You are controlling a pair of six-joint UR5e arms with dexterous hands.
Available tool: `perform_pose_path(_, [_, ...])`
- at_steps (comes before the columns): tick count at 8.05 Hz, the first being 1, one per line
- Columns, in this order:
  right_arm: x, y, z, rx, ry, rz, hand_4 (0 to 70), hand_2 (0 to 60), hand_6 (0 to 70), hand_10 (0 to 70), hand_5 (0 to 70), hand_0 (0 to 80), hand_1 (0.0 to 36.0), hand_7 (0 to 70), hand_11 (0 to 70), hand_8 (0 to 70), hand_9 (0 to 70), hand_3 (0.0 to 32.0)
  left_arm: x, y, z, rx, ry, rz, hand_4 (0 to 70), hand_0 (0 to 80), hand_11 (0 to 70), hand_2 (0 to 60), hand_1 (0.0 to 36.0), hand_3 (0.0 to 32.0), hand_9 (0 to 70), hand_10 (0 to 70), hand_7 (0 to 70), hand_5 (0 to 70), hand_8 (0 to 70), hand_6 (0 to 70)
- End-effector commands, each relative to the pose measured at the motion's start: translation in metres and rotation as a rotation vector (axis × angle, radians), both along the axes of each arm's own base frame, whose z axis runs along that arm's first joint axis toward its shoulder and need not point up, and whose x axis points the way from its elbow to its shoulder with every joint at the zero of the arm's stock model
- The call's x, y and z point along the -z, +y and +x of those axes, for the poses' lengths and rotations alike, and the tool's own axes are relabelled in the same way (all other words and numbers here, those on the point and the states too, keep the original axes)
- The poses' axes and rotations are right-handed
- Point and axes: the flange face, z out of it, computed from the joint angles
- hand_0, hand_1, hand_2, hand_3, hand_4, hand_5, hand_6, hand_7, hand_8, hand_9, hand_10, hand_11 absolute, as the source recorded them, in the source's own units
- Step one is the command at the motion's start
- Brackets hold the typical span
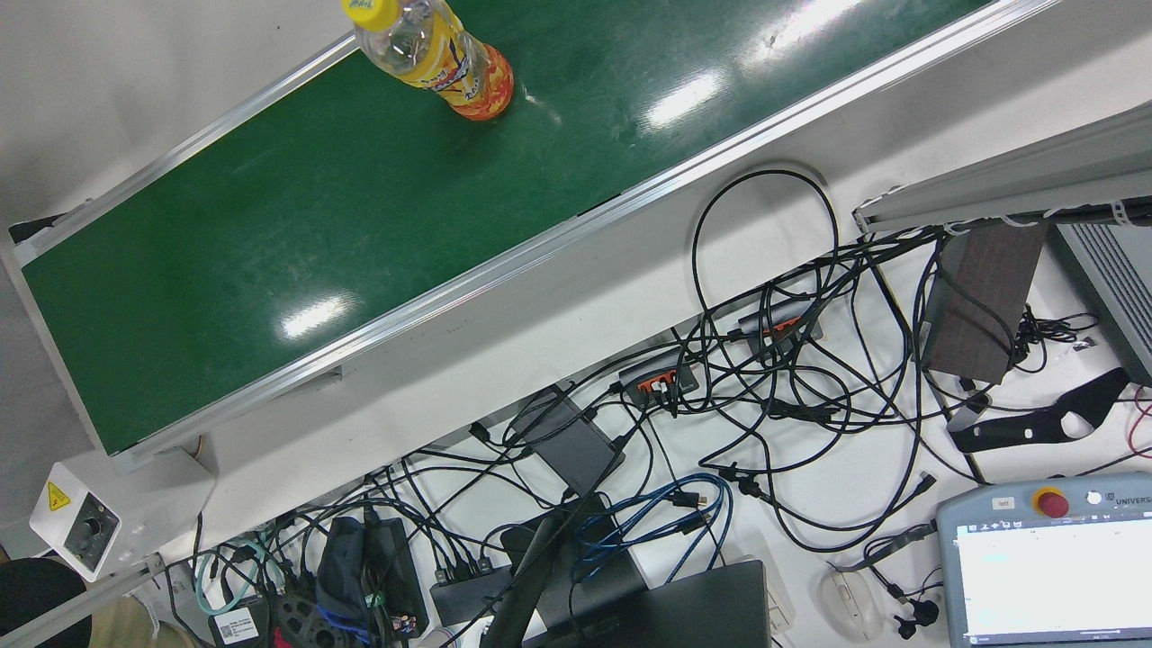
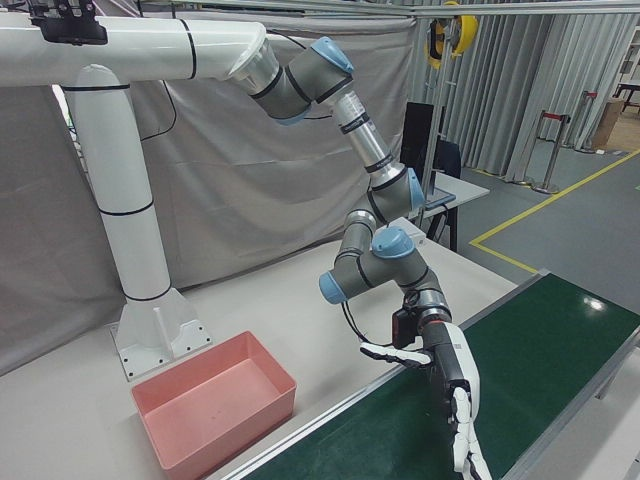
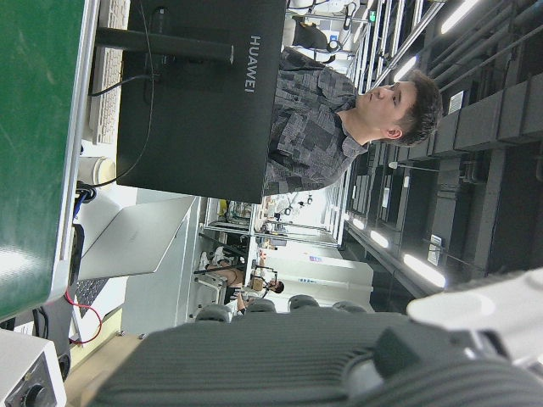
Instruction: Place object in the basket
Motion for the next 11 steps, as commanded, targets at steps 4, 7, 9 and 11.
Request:
perform_pose_path(4, [0.0, 0.0, 0.0, 0.0, 0.0, 0.0, 0.0, 0.0, 0.0, 0.0, 0.0, 0.0, 0.0, 0.0, 0.0, 0.0, 0.0, 0.0, -0.007, -0.0005, 0.0026, 0.002, -0.01, -0.007, 13.5, 63.1, 4.5, 0.0, 4.4, 0.8, 8.2, 2.0, 1.6, 14.2, 6.2, 1.0])
perform_pose_path(7, [0.0, 0.0, 0.0, 0.0, 0.0, 0.0, 0.0, 0.0, 0.0, 0.0, 0.0, 0.0, 0.0, 0.0, 0.0, 0.0, 0.0, 0.0, -0.0073, -0.0004, 0.0026, 0.002, -0.012, -0.007, 13.3, 62.1, 2.9, 0.0, 4.0, 1.6, 8.1, 1.0, 1.3, 14.2, 6.2, 0.7])
perform_pose_path(9, [0.0, 0.0, 0.0, 0.0, 0.0, 0.0, 0.0, 0.0, 0.0, 0.0, 0.0, 0.0, 0.0, 0.0, 0.0, 0.0, 0.0, 0.0, -0.007, 0.0004, 0.0035, 0.0, -0.014, -0.008, 13.6, 62.9, 3.1, 0.0, 4.2, 0.8, 8.5, 1.1, 1.3, 15.3, 6.6, 1.1])
perform_pose_path(11, [0.0, 0.0, 0.0, 0.0, 0.0, 0.0, 0.0, 0.0, 0.0, 0.0, 0.0, 0.0, 0.0, 0.0, 0.0, 0.0, 0.0, 0.0, -0.0091, 0.0001, 0.0023, 0.004, -0.022, -0.017, 13.7, 63.2, 2.8, 0.0, 4.4, 0.6, 8.5, 0.8, 1.3, 15.5, 6.5, 1.3])
